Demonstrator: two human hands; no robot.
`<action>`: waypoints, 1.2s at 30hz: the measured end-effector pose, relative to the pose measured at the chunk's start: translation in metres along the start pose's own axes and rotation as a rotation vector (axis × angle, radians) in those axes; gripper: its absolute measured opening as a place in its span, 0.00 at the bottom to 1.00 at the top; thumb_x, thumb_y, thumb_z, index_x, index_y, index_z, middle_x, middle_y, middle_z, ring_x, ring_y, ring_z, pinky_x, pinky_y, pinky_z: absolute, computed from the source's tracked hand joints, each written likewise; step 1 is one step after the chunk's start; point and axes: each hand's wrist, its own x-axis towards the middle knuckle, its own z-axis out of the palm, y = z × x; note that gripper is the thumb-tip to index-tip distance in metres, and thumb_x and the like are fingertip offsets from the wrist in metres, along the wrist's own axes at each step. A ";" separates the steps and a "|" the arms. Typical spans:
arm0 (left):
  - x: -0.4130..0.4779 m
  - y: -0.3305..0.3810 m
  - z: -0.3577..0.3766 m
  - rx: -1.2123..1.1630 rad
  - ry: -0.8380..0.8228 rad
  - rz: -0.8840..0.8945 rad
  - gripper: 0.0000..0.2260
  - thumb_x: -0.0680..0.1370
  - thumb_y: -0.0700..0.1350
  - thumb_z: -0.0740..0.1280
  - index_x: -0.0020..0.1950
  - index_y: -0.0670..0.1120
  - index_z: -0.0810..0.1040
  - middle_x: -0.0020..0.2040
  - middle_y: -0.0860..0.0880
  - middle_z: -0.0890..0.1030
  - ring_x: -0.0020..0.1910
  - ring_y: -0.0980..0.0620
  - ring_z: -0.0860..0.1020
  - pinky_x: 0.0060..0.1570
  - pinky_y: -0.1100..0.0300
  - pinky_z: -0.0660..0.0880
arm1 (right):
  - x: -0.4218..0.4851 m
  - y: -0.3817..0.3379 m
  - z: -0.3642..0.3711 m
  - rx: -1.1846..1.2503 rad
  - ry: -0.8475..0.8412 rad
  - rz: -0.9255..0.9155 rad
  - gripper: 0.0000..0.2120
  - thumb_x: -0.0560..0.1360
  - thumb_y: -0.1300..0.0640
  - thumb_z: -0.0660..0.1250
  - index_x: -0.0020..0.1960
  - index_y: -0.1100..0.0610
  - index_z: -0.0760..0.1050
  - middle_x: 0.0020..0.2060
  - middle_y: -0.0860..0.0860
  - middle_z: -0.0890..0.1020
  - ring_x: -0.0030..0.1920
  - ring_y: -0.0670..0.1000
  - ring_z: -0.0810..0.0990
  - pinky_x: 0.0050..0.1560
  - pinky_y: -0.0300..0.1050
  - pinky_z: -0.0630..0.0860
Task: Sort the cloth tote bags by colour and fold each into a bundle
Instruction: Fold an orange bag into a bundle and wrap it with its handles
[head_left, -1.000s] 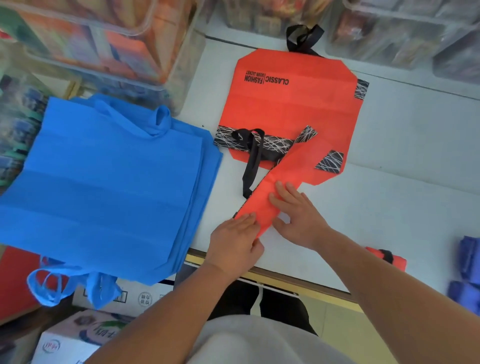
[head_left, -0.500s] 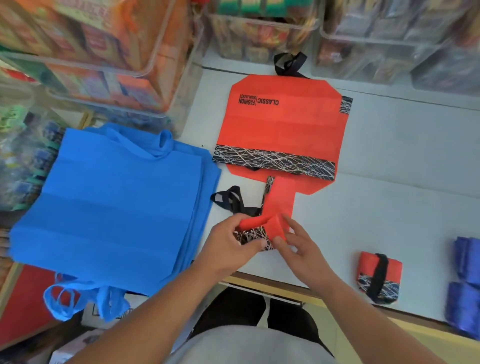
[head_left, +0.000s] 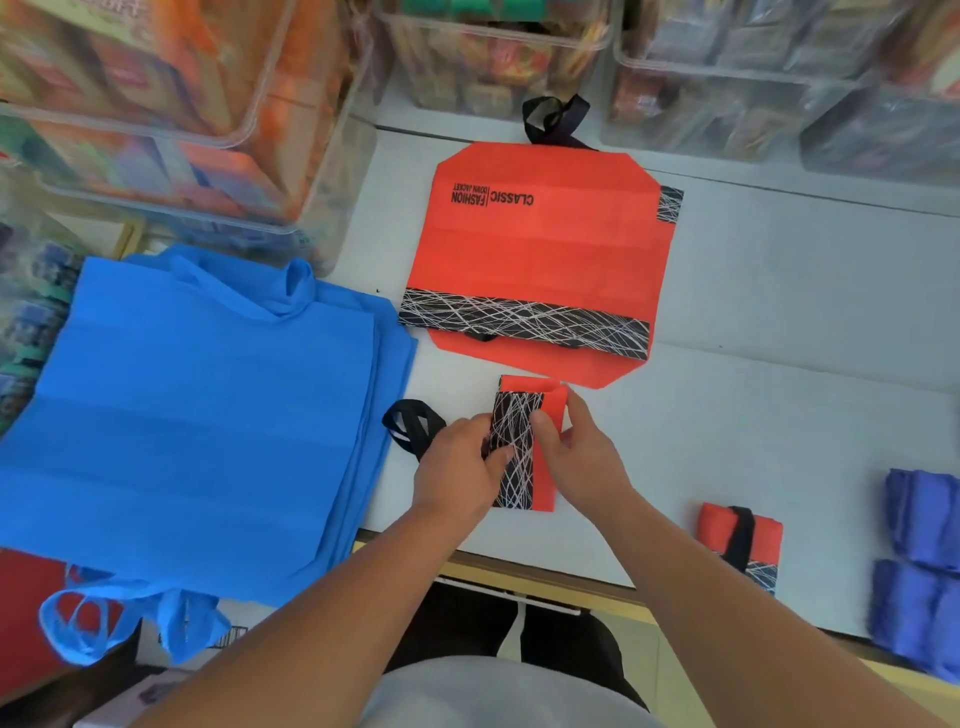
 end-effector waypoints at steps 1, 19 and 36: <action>0.003 0.000 -0.001 0.085 0.043 0.007 0.12 0.78 0.54 0.70 0.58 0.51 0.77 0.47 0.51 0.78 0.49 0.48 0.77 0.45 0.50 0.78 | 0.007 -0.002 0.000 -0.076 -0.012 0.004 0.29 0.81 0.34 0.56 0.78 0.38 0.54 0.39 0.47 0.80 0.45 0.53 0.81 0.46 0.50 0.75; 0.012 -0.052 0.003 0.280 -0.283 0.569 0.27 0.78 0.51 0.71 0.77 0.55 0.69 0.79 0.60 0.60 0.79 0.66 0.48 0.79 0.58 0.47 | 0.056 -0.004 -0.003 -0.126 0.080 -0.086 0.14 0.76 0.44 0.72 0.57 0.46 0.73 0.48 0.52 0.76 0.43 0.48 0.74 0.45 0.45 0.69; 0.035 -0.003 -0.008 -0.131 -0.001 -0.091 0.13 0.78 0.61 0.68 0.54 0.53 0.78 0.38 0.54 0.80 0.41 0.50 0.79 0.38 0.58 0.72 | 0.024 0.006 -0.008 0.204 -0.072 -0.063 0.12 0.78 0.42 0.69 0.60 0.43 0.81 0.51 0.48 0.75 0.49 0.44 0.77 0.53 0.38 0.73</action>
